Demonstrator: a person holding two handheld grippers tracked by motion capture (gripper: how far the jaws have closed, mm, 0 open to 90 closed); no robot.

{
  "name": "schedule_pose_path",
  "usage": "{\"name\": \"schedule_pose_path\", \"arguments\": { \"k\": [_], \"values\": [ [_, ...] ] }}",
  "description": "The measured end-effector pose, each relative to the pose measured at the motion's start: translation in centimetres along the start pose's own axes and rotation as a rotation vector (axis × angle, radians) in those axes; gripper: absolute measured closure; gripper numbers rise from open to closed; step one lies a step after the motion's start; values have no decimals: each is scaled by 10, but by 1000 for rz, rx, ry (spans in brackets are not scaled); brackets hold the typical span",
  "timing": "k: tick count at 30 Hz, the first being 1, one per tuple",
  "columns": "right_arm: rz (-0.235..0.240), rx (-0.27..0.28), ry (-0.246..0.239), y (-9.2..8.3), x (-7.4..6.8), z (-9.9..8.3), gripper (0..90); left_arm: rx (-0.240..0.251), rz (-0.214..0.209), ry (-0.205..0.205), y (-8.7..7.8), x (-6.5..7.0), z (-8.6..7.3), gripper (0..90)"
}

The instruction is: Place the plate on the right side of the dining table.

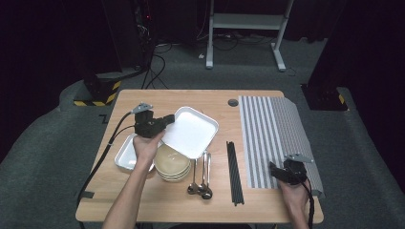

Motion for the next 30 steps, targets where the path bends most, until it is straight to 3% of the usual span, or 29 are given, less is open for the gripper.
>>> {"name": "schedule_pose_path", "arguments": {
  "k": [30],
  "values": [
    [-3,0,2,0,0,0,282,-47,-38,40,23,25,-8,888]
  ]
}}
Point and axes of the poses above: each handheld gripper's, and its own axes: y roughly forward along the jaws, z roughly out of its top, x roughly to its right, the point moved 2 cm from there along y, roughly forward along the jaws, and after that the axes turned 15 degrees about -y, right-handed, at the moved point
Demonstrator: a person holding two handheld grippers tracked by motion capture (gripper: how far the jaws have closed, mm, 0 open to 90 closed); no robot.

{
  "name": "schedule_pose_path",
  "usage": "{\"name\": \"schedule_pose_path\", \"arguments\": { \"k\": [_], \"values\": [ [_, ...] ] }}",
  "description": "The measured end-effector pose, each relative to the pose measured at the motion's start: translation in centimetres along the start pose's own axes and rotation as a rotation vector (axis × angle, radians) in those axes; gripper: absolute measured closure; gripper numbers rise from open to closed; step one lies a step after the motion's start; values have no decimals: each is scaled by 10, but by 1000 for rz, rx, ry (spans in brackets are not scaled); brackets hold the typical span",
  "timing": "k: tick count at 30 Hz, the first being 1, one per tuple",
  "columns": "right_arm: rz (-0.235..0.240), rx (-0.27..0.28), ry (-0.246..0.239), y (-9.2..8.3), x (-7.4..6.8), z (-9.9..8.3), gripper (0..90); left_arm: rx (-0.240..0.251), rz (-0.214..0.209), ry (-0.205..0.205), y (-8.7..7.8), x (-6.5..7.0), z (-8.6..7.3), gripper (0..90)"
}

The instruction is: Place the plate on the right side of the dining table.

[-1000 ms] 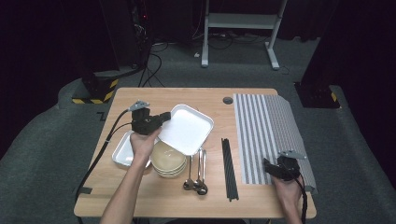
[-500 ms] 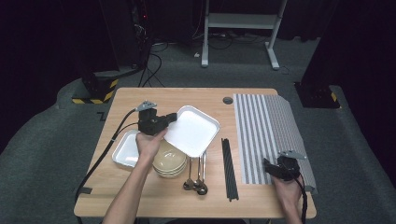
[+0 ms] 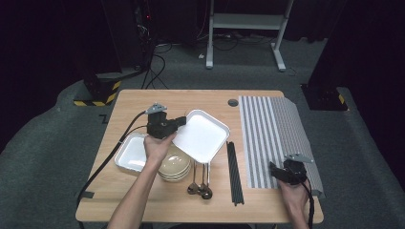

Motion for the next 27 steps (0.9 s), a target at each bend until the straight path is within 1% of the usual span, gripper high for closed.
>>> {"name": "schedule_pose_path", "arguments": {
  "k": [4,5,6,8,11,16,17,20,21,24,27],
  "values": [
    [0,1,-1,0,0,0,291,-3,1,-2,2,1,-1,887],
    [1,2,-2,-1,0,0,311,-3,0,-3,2,1,-2,888],
    [5,5,-5,-1,0,0,320,-3,-4,-5,3,2,-2,887],
    [0,6,-17,-2,-1,0,321,-5,-1,0,3,2,-2,888],
    [-4,23,-37,-6,-2,2,333,-12,4,9,5,4,-3,887],
    [25,63,-53,-13,-4,8,340,-18,-1,13,9,7,-4,887],
    [38,74,-56,-14,-5,9,338,-19,0,15,10,8,-5,887],
    [59,86,-76,-15,-8,13,336,-26,-4,22,13,11,-5,888],
    [72,92,-81,-15,-9,15,336,-27,-6,23,14,12,-5,888],
    [98,105,-89,-17,-11,20,336,-26,-18,11,17,13,-6,887],
    [120,121,-99,-19,-13,26,347,-30,-17,11,18,12,-7,887]
  ]
}}
Point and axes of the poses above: each handheld gripper's, and its own axes: y roughly forward along the jaws, z roughly out of its top, x roughly to its right, the point moved 2 cm from there along y, roughly forward along the jaws, and after that the axes turned 15 degrees about -y, right-handed, at the moved point
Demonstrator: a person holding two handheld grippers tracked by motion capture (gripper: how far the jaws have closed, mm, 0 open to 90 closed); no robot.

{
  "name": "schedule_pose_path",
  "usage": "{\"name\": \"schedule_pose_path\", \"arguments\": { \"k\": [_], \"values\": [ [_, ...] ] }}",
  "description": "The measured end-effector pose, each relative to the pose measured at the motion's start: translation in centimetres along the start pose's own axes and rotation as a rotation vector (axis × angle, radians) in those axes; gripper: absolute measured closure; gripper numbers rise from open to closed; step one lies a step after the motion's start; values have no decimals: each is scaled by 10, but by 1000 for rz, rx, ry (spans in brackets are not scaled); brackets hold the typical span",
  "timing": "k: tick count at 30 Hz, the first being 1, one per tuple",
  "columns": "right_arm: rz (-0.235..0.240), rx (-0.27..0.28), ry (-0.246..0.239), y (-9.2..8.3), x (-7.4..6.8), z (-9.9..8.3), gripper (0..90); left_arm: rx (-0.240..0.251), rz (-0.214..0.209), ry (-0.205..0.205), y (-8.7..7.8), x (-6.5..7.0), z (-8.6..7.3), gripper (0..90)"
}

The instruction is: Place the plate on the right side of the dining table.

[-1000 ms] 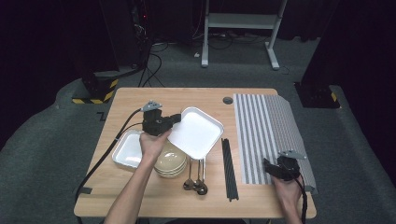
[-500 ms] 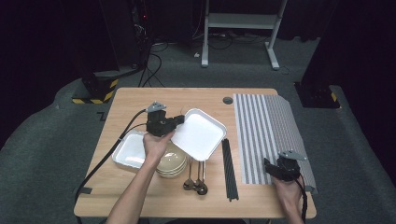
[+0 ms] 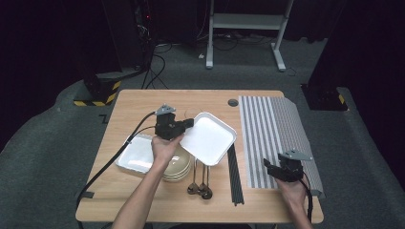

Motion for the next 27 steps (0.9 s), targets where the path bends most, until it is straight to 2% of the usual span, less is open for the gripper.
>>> {"name": "schedule_pose_path", "arguments": {
  "k": [6,10,14,21,24,27],
  "values": [
    [42,34,-15,-4,-1,15,386,-4,0,0,2,1,-1,888],
    [56,65,-29,-7,-1,26,409,-14,5,25,5,5,-2,887],
    [75,82,-47,-9,-2,37,428,-19,-3,26,8,8,-1,887],
    [149,99,-89,-8,-4,52,433,-30,-8,27,13,10,-4,887],
    [182,102,-75,-7,-4,56,441,-35,-8,26,13,10,-4,887],
    [179,107,-79,-7,-4,60,437,-35,-8,25,14,10,-5,887]
  ]
}}
Point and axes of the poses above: each handheld gripper's, and its own axes: y roughly forward along the jaws, z roughly out of its top, x roughly to its right, the point moved 2 cm from there along y, roughly forward along the jaws, and after that the axes turned 15 degrees about -y, right-handed, at the moved point
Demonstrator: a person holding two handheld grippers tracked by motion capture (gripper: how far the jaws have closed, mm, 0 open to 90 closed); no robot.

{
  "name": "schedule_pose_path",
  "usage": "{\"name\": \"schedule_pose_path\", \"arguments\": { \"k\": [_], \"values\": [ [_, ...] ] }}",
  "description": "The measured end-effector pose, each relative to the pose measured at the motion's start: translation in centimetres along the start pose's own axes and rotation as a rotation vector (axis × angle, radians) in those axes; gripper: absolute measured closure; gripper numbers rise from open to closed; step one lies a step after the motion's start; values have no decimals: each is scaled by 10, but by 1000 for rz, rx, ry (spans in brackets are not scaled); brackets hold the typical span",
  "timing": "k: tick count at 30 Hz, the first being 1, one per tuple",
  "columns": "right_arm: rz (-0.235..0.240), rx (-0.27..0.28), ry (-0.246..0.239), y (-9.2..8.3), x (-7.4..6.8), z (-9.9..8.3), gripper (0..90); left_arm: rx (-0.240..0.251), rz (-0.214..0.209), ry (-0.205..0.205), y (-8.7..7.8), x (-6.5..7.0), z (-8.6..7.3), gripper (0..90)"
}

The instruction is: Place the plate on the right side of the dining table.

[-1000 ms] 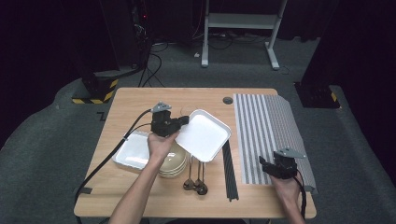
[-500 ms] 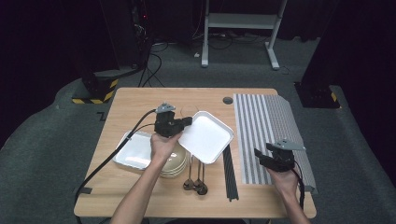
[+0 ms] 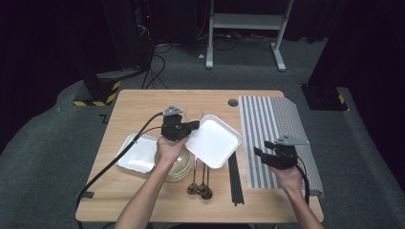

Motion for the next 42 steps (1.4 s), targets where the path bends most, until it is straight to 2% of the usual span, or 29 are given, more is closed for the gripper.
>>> {"name": "schedule_pose_path", "arguments": {
  "k": [2,6,8,11,15,18,25,31,36,42],
  "values": [
    [7,6,11,0,1,4,369,-1,-1,-1,0,0,0,887],
    [31,30,11,0,2,10,298,-3,-2,-2,1,0,0,887],
    [57,44,6,0,2,14,275,-4,-1,-1,2,0,-1,887],
    [74,51,-17,-1,0,21,269,-5,-1,-2,2,0,-1,887],
    [78,52,-32,1,-2,29,319,-15,2,5,3,1,-1,887],
    [98,69,-39,2,-3,35,395,-18,0,9,5,3,-1,887],
    [138,88,-34,5,-3,49,486,-26,-3,13,8,5,-2,887],
    [159,109,-61,12,-4,65,545,-30,-7,13,10,6,-3,887],
    [174,94,-81,23,-8,74,611,-28,-6,18,9,6,-2,887],
    [195,84,-80,33,-10,79,657,-33,0,27,10,6,-3,887]
  ]
}}
Point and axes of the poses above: each handheld gripper's, and its own axes: y roughly forward along the jaws, z roughly out of its top, x roughly to its right, the point moved 2 cm from there along y, roughly forward along the jaws, and after that the axes turned 15 degrees about -y, right-handed, at the moved point
